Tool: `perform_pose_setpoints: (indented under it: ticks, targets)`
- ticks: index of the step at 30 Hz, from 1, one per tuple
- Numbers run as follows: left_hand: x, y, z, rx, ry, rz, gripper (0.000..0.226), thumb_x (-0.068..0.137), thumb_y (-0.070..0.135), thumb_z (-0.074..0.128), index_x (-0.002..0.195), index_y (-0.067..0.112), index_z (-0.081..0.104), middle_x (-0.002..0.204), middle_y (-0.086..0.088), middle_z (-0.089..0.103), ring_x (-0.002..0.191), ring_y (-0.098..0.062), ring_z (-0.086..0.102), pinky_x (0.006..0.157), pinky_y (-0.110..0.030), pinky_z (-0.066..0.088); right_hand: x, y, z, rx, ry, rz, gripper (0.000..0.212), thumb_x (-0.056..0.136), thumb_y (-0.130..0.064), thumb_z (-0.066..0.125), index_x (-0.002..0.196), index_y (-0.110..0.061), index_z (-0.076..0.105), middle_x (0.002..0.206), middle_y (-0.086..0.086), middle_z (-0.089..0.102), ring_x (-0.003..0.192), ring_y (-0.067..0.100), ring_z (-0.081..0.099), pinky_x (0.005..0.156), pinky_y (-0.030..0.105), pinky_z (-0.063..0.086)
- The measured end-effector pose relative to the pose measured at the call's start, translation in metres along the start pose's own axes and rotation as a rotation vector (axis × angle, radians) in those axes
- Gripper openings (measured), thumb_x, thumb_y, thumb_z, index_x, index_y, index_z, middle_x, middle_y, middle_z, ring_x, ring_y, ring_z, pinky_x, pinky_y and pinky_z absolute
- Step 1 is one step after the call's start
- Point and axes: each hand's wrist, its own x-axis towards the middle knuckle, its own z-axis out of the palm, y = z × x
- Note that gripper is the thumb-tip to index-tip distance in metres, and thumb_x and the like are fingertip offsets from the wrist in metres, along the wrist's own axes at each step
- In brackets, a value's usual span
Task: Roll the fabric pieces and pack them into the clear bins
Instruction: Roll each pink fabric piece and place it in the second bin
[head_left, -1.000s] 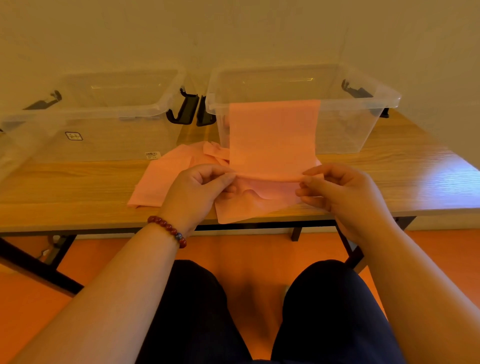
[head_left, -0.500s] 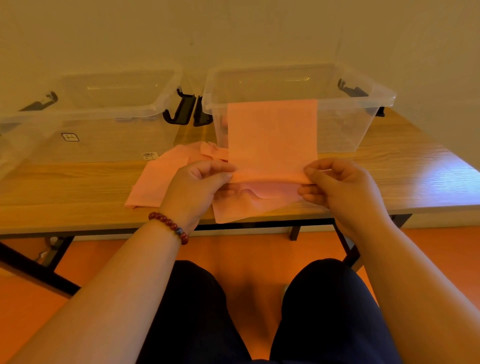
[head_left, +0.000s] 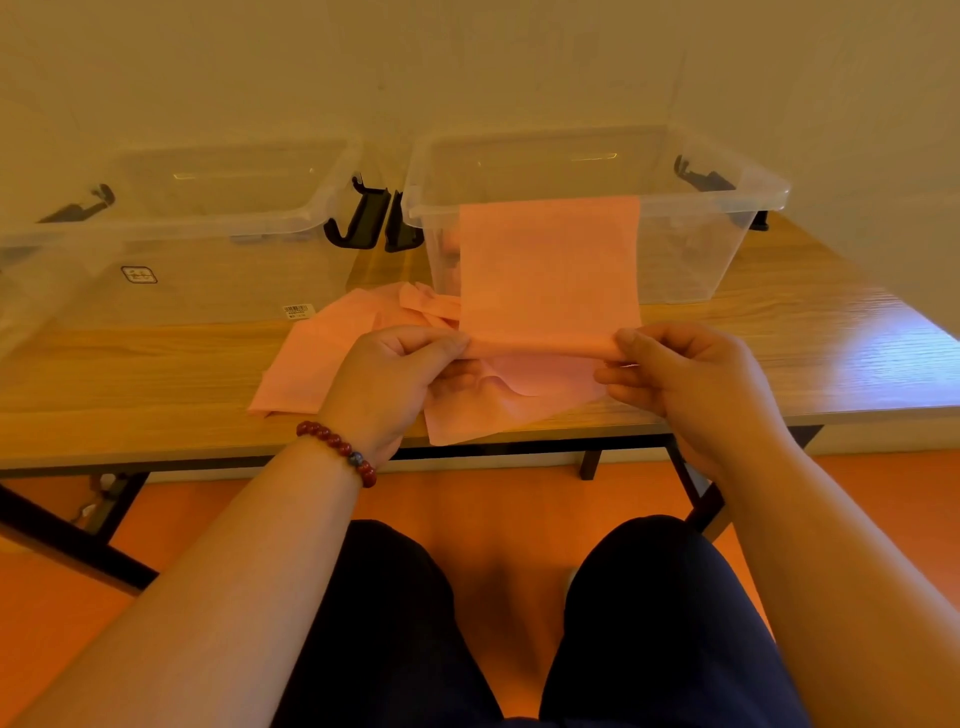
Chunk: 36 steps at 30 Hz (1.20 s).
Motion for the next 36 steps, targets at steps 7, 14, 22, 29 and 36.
perform_pose_setpoints:
  ticks: [7,14,22,29,36]
  targets:
    - [0.000,0.002,0.002,0.037,0.046,0.063,0.013,0.088,0.006,0.063,0.090,0.018,0.066,0.067,0.002,0.072,0.062,-0.009,0.069,0.054,-0.017,0.052,0.004,0.002,0.002,-0.017,0.025,-0.030,0.009,0.094,-0.012,0.061,0.099,-0.017,0.066,0.081,0.009,0.072,0.071,0.016,0.072,0.064,0.023,0.057]
    - [-0.001,0.000,-0.003,0.064,0.009,0.074,0.012,0.086,0.004,0.065,0.087,0.016,0.069,0.070,0.002,0.073,0.065,-0.007,0.069,0.060,-0.016,0.054,0.001,0.001,-0.002,-0.046,-0.054,-0.029,0.010,0.087,-0.012,0.067,0.097,-0.013,0.068,0.088,0.008,0.072,0.079,0.016,0.073,0.068,0.023,0.057]
    - [0.004,-0.003,-0.003,0.065,0.017,0.033,0.014,0.090,0.011,0.062,0.080,0.015,0.071,0.075,-0.001,0.074,0.072,-0.011,0.070,0.068,-0.023,0.058,0.003,0.003,0.001,0.007,-0.005,-0.013,0.009,0.093,-0.017,0.063,0.088,-0.013,0.070,0.082,0.001,0.075,0.081,0.015,0.074,0.066,0.023,0.058]
    - [0.009,0.001,0.002,0.056,0.050,0.048,0.014,0.086,0.005,0.065,0.084,0.018,0.068,0.069,0.002,0.072,0.063,-0.009,0.069,0.057,-0.021,0.056,0.007,0.003,0.007,0.051,0.041,0.027,0.009,0.095,-0.012,0.060,0.097,-0.007,0.067,0.085,0.010,0.072,0.075,0.015,0.073,0.065,0.022,0.057]
    - [0.009,0.000,0.001,0.078,0.055,0.065,0.010,0.086,0.007,0.066,0.083,0.016,0.071,0.068,0.003,0.072,0.063,-0.008,0.068,0.058,-0.019,0.054,0.010,0.001,0.004,0.056,0.046,0.011,0.011,0.092,-0.015,0.064,0.102,-0.011,0.067,0.080,0.006,0.072,0.072,0.014,0.072,0.064,0.021,0.056]
